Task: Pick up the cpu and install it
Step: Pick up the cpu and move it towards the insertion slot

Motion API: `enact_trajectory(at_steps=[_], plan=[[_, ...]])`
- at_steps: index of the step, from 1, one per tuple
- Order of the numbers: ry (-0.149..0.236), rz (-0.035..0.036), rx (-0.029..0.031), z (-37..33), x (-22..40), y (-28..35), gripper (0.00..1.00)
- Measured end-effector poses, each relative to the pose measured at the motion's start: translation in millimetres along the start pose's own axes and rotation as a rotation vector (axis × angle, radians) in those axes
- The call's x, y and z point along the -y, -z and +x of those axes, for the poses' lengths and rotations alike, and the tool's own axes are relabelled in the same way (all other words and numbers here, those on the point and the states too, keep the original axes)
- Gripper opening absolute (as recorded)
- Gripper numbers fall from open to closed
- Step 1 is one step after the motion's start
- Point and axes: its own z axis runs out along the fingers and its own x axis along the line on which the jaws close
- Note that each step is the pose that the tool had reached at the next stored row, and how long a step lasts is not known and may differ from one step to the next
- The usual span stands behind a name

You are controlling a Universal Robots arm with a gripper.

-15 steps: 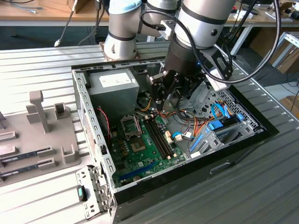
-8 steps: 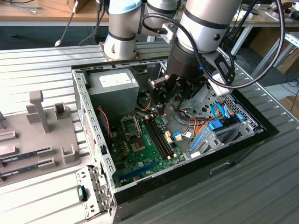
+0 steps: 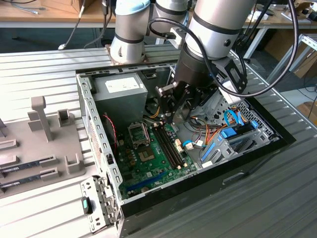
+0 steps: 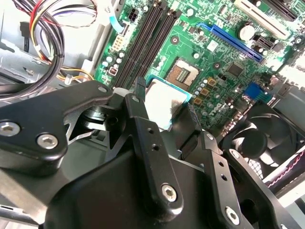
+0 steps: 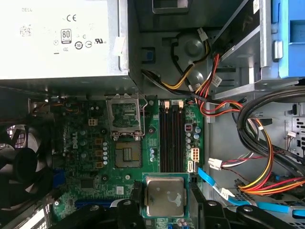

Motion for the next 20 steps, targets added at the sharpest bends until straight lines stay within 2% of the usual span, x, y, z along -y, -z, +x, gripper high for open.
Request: enact_trajectory(at_steps=[20], plan=[[0.0,0.0,0.0,-0.2,3.2,-12.5,0.47]])
